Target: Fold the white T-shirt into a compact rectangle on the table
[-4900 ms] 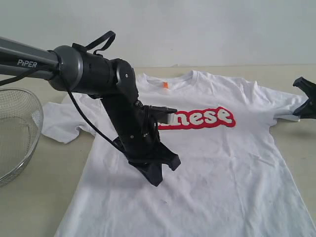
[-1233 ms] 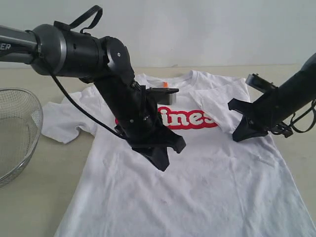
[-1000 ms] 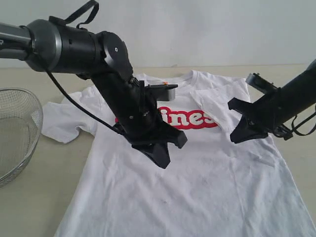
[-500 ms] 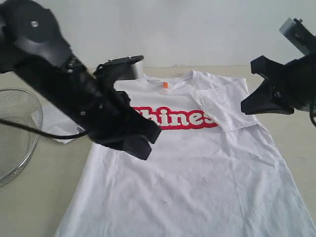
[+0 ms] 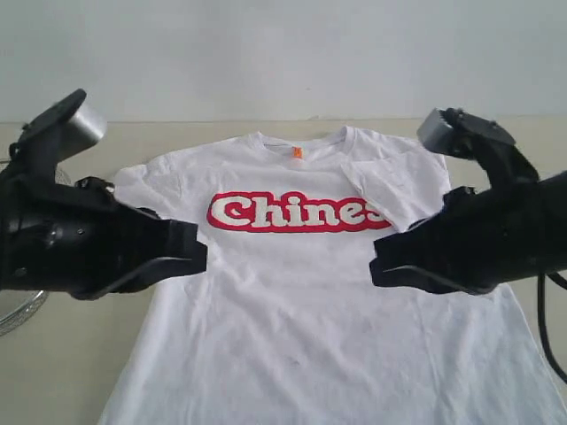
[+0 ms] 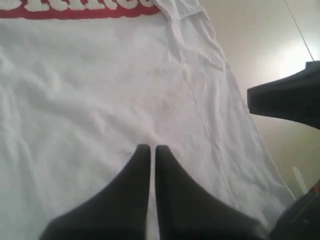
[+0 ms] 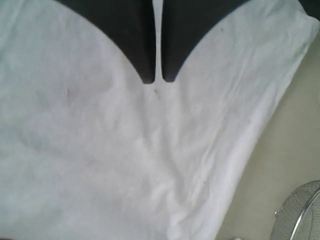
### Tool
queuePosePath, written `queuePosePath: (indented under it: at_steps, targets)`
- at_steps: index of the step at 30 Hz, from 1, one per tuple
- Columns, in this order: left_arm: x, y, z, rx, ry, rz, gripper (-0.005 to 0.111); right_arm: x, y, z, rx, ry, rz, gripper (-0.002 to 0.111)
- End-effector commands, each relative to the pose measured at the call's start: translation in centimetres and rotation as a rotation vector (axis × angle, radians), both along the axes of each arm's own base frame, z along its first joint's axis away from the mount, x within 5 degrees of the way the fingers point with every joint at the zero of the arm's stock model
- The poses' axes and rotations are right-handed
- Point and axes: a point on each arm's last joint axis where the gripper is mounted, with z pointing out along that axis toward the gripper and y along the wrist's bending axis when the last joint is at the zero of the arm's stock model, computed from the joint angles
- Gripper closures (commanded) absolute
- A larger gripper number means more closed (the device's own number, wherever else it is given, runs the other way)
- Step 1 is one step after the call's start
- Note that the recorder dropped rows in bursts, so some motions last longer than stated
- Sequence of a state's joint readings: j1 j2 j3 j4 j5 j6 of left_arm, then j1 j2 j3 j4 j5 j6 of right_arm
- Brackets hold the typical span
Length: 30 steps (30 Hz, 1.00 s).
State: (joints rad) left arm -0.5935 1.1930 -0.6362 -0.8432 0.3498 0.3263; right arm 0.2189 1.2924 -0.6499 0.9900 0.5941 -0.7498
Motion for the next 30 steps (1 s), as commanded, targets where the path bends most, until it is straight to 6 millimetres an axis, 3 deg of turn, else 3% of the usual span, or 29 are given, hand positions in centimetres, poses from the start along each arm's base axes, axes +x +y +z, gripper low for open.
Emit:
queuePosePath:
  at_steps: [1,6,12,19,21,24,27,30]
  targets:
    - [-1.9,1.2,1.6,-0.057,-0.076,0.011,0.102,1.3,2.0,1.7,-0.028,-0.128,0.025,0.099]
    - [-4.0,2.7,3.7,-0.117,-0.193,0.011,0.102,4.4,4.1,3.1,0.015,-0.109,0.07,0.075]
    - [-3.8,4.1,2.6,-0.094,-0.232,0.109,0.102,6.9,5.5,2.1,-0.003,-0.079,0.11,0.075]
    - [0.9,5.7,0.5,0.12,-0.217,0.204,0.101,7.0,5.4,1.9,-0.027,-0.084,0.119,0.075]
    - [2.3,5.9,0.0,0.186,-0.198,0.19,0.096,6.8,5.5,1.8,-0.026,-0.066,0.143,0.075]
    - [5.1,5.6,-1.0,0.213,-0.111,0.202,0.075,6.6,5.5,1.7,-0.035,-0.056,0.164,0.075]
    - [7.8,5.0,-2.0,0.118,0.026,0.31,0.053,6.6,5.5,1.7,-0.036,-0.059,0.161,0.075]
    - [10.0,4.1,-3.0,0.039,0.107,0.384,0.042,6.6,5.5,1.7,-0.036,-0.059,0.161,0.075]
